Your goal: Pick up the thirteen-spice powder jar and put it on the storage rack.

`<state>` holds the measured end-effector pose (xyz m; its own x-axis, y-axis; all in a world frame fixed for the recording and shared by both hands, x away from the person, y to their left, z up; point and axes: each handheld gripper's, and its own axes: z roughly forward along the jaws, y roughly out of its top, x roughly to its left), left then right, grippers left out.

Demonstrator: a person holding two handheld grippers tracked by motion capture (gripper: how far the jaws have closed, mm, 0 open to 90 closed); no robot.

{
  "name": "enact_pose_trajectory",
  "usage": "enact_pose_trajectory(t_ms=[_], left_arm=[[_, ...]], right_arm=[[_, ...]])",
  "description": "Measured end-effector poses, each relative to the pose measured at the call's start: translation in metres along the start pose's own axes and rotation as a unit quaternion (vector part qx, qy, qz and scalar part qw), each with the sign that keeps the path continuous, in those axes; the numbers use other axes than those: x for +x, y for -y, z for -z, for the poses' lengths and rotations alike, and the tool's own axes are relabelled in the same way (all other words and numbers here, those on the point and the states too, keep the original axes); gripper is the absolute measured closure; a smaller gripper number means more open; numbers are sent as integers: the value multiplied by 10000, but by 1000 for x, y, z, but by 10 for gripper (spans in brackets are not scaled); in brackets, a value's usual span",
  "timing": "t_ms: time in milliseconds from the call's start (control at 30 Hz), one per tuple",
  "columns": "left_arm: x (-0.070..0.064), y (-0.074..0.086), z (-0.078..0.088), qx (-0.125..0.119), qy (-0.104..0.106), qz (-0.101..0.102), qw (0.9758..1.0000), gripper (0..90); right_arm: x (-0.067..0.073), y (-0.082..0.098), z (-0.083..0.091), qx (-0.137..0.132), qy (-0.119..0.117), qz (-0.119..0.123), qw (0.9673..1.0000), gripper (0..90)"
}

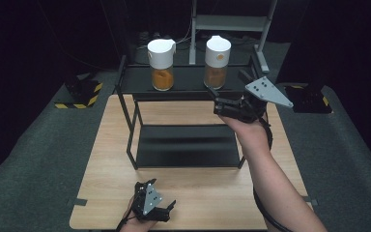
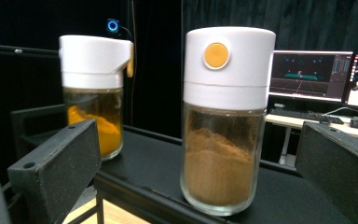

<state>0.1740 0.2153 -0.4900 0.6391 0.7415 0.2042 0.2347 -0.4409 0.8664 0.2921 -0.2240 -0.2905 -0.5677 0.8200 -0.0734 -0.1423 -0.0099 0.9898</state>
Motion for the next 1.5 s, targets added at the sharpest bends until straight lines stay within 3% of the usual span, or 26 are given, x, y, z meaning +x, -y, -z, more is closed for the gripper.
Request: enact_pose_trajectory(t_ms=[200, 600, 1000, 1500], left_arm=[[-1, 0, 0, 12, -10, -20, 10000, 7], [-1, 0, 0, 6, -8, -37, 10000, 7], [-1, -1, 0, 24, 2, -54, 10000, 7], [-1, -1, -1, 36, 5, -82, 10000, 7]], right_arm=[[4, 2, 12, 22, -39, 36, 10000, 0], [12, 18, 26, 182, -95, 330, 9992, 0], [17, 59, 46, 472, -70, 386, 9981, 0], [16, 111, 75, 1030, -119, 343, 9940, 0]])
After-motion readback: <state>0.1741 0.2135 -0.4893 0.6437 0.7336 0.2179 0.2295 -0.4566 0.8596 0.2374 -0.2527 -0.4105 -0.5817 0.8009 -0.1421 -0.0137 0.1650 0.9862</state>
